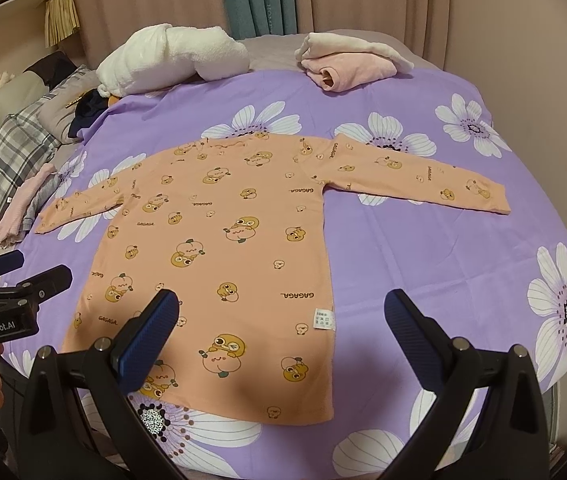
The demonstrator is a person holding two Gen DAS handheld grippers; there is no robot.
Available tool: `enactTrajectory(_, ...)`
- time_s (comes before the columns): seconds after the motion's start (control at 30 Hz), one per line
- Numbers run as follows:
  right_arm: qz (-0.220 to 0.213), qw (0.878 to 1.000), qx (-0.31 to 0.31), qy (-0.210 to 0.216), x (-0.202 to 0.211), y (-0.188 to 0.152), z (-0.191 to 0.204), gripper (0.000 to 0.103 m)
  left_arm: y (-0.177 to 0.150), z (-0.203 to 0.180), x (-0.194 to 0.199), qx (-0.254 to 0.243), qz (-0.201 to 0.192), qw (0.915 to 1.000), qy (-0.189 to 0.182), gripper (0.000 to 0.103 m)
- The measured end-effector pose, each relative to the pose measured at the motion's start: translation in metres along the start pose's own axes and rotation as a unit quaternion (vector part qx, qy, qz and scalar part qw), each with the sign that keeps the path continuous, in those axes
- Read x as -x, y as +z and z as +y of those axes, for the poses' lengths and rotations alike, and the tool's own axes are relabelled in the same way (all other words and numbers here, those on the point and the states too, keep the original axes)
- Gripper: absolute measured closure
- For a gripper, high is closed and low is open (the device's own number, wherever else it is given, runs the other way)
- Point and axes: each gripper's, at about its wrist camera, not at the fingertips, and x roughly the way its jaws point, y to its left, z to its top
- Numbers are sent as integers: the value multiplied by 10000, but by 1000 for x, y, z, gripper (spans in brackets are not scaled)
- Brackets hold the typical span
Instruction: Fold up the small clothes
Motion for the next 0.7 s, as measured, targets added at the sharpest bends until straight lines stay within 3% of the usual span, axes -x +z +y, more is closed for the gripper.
enactTrajectory(0.23,-104,9999,-6,22,0,-1,1,0,0,2,0,36,-29,10000,-39,0)
enactTrajectory(0.4,-264,9996,-18,33,1,-2,2,0,-1,3,-3,-123,98,9996,220,1)
enactTrajectory(0.57,-198,9998,-9,32,1,-2,1,0,-1,4,-4,-155,122,9995,256,0)
enactTrajectory(0.7,-407,9991,-53,69,1,-3,1,0,-2,4,-6,-180,238,9991,299,0)
